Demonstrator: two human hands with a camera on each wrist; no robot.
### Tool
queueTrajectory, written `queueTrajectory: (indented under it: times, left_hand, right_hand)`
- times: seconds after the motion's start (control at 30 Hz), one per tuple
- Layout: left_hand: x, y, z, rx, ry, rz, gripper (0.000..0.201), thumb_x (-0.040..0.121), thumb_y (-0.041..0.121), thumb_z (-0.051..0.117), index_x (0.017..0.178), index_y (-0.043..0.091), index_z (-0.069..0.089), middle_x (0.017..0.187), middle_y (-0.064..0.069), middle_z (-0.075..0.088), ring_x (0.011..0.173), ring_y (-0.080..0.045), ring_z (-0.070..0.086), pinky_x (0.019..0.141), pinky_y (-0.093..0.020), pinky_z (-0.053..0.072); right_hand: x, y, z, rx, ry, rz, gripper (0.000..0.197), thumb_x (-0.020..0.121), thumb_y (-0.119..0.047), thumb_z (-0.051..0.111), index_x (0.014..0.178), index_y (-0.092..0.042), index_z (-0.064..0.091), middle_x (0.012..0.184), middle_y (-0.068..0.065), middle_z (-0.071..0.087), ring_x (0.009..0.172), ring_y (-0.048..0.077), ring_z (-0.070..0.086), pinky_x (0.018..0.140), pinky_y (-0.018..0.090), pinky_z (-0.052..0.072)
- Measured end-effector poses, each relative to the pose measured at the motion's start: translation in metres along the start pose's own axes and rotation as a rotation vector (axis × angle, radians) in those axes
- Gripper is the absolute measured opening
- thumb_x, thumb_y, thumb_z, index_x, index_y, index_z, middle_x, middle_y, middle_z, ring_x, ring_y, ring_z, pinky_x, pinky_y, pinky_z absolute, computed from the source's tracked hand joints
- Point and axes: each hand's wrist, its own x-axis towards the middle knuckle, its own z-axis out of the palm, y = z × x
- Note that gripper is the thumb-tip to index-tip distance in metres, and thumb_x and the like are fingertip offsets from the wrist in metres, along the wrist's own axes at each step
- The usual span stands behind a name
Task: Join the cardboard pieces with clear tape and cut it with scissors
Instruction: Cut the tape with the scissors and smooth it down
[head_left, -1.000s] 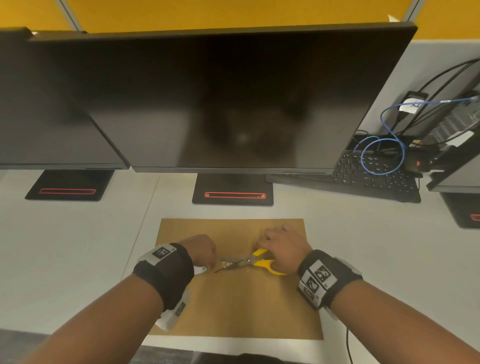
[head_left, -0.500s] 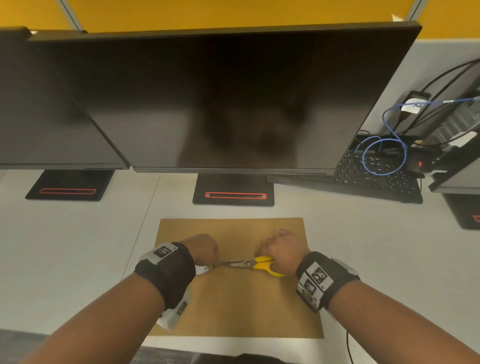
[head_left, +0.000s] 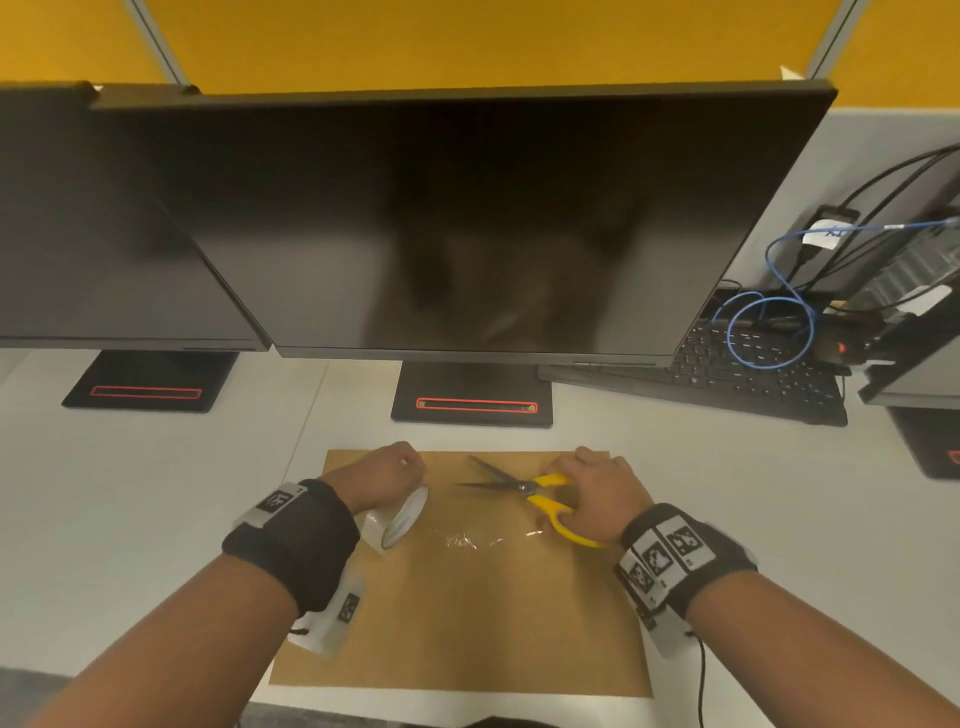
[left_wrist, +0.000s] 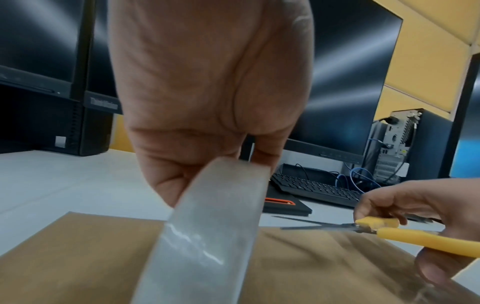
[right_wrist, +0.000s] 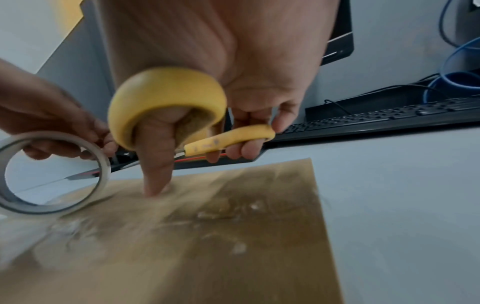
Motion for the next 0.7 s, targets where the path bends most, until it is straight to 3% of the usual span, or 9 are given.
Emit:
queueTrajectory:
  times: [0.1, 0.2, 0.27, 0.37, 0.47, 0.53, 0.6, 0.7]
  left_hand:
    - [-0.003, 0.003, -0.004, -0.043, 0.063, 0.074, 0.014, 0.096, 0.026, 0.044, 0.106, 0.022, 0.053, 0.108, -0.006, 0.058, 0.091, -0.018, 0.053, 0.081, -0.029, 0.042]
    - [-0.007, 0.011, 0.0, -0.029, 0.081, 0.191, 0.015, 0.095, 0.027, 0.049, 0.109, 0.023, 0.054, 0.106, -0.004, 0.054, 0.085, -0.016, 0.053, 0.075, -0.025, 0.044]
    - [-0.007, 0.018, 0.006, -0.008, 0.103, 0.258, 0.016, 0.094, 0.024, 0.053, 0.11, 0.023, 0.055, 0.109, -0.002, 0.053, 0.089, -0.017, 0.053, 0.077, -0.024, 0.043]
    - [-0.003, 0.035, 0.02, 0.021, 0.134, 0.341, 0.021, 0.091, 0.02, 0.055, 0.111, 0.025, 0.058, 0.112, -0.002, 0.055, 0.095, -0.017, 0.054, 0.089, -0.028, 0.045]
    - [0.002, 0.057, 0.036, 0.052, 0.125, 0.41, 0.022, 0.091, 0.019, 0.056, 0.112, 0.026, 0.059, 0.111, 0.003, 0.054, 0.088, -0.012, 0.051, 0.086, -0.025, 0.043]
    - [0.006, 0.072, 0.046, 0.109, 0.12, 0.451, 0.023, 0.091, 0.019, 0.055, 0.113, 0.028, 0.058, 0.112, 0.006, 0.053, 0.088, -0.011, 0.05, 0.084, -0.024, 0.042]
    - [0.011, 0.086, 0.057, 0.174, 0.109, 0.501, 0.026, 0.091, 0.019, 0.054, 0.115, 0.027, 0.056, 0.118, 0.006, 0.052, 0.096, -0.014, 0.052, 0.082, -0.022, 0.039]
    - [0.017, 0.108, 0.074, 0.244, 0.105, 0.585, 0.026, 0.092, 0.021, 0.05, 0.117, 0.029, 0.055, 0.128, 0.009, 0.049, 0.109, -0.016, 0.052, 0.087, -0.024, 0.039]
  right_hand:
    - [0.003, 0.007, -0.006, 0.091, -0.028, 0.069, 0.06, 0.08, -0.043, 0.061, 0.136, -0.03, 0.043, 0.12, 0.001, 0.048, 0.111, 0.025, 0.053, 0.097, 0.034, 0.039]
    - [0.006, 0.013, -0.009, 0.189, -0.068, 0.136, 0.069, 0.08, -0.048, 0.062, 0.141, -0.031, 0.038, 0.125, 0.002, 0.046, 0.115, 0.028, 0.053, 0.098, 0.034, 0.044]
    - [0.005, 0.017, -0.01, 0.192, -0.067, 0.169, 0.061, 0.086, -0.043, 0.059, 0.142, -0.027, 0.039, 0.127, 0.005, 0.047, 0.116, 0.028, 0.054, 0.097, 0.032, 0.043]
    - [-0.002, 0.026, -0.01, 0.199, -0.01, 0.222, 0.045, 0.092, -0.031, 0.054, 0.136, -0.026, 0.047, 0.119, 0.007, 0.054, 0.111, 0.026, 0.057, 0.091, 0.029, 0.042]
    - [-0.013, 0.036, -0.002, 0.233, 0.0, 0.282, 0.039, 0.091, -0.029, 0.052, 0.13, -0.028, 0.052, 0.113, 0.007, 0.06, 0.106, 0.025, 0.059, 0.09, 0.031, 0.044]
    - [-0.018, 0.04, 0.005, 0.248, 0.027, 0.335, 0.03, 0.09, -0.028, 0.051, 0.119, -0.021, 0.057, 0.104, 0.005, 0.062, 0.098, 0.024, 0.06, 0.083, 0.03, 0.046]
    - [-0.023, 0.046, 0.008, 0.276, 0.065, 0.386, 0.023, 0.09, -0.027, 0.052, 0.109, -0.015, 0.058, 0.094, 0.004, 0.058, 0.091, 0.025, 0.06, 0.073, 0.028, 0.042]
    - [-0.033, 0.059, 0.009, 0.325, 0.124, 0.46, 0.021, 0.091, -0.026, 0.052, 0.107, -0.013, 0.057, 0.093, 0.007, 0.058, 0.09, 0.028, 0.06, 0.071, 0.028, 0.04]
